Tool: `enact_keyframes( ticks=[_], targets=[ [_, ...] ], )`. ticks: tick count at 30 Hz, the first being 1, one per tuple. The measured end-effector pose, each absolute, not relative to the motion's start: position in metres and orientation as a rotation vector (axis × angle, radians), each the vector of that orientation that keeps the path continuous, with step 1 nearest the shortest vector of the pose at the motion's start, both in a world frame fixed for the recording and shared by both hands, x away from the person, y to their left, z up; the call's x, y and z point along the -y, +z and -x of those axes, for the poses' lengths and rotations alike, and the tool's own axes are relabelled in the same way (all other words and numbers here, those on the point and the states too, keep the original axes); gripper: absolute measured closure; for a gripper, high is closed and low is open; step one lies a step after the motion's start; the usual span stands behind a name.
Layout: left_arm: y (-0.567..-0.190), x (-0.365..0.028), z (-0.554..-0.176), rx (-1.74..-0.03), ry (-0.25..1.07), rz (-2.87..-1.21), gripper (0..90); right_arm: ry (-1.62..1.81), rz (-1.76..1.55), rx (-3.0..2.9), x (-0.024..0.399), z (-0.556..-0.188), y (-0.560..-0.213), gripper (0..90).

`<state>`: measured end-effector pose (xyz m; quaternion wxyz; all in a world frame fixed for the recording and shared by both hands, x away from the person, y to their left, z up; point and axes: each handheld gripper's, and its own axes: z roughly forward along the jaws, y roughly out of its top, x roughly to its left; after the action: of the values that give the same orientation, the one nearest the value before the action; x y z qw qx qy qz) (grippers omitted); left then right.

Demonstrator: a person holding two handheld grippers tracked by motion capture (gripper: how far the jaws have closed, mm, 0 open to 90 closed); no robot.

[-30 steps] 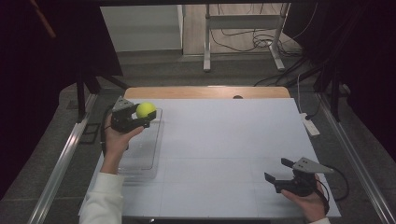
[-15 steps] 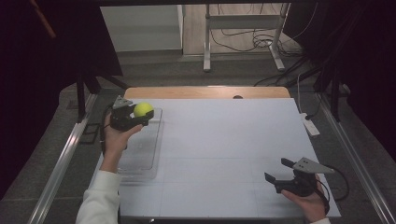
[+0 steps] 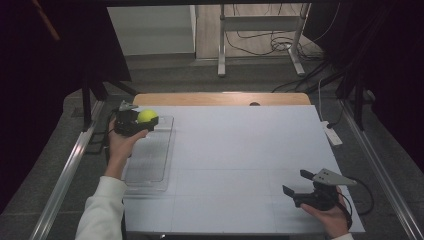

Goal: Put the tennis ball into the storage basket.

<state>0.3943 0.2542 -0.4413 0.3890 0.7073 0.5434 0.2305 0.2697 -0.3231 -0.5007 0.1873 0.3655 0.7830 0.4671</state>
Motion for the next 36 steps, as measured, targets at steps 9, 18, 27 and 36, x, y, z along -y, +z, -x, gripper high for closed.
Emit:
enact_keyframes(
  ticks=[9, 18, 27, 36],
  targets=[
    [-0.448, -0.259, -0.402, -1.422, 0.577, -1.825, 26.6, 1.315, -1.027, -2.201, 0.324, -0.270, -0.501, 9.2],
    [-0.453, -0.265, -0.411, -1.463, 0.569, -1.847, 26.6, 1.311, -1.031, -2.202, 0.324, -0.270, -0.501, 9.2],
    [-0.456, -0.266, -0.420, -1.489, 0.569, -1.878, 26.6, 1.307, -1.031, -2.202, 0.324, -0.269, -0.501, 9.2],
    [-0.463, -0.267, -0.426, -1.514, 0.575, -1.901, 26.6, 1.306, -1.039, -2.201, 0.324, -0.269, -0.501, 9.2]
  ],
)
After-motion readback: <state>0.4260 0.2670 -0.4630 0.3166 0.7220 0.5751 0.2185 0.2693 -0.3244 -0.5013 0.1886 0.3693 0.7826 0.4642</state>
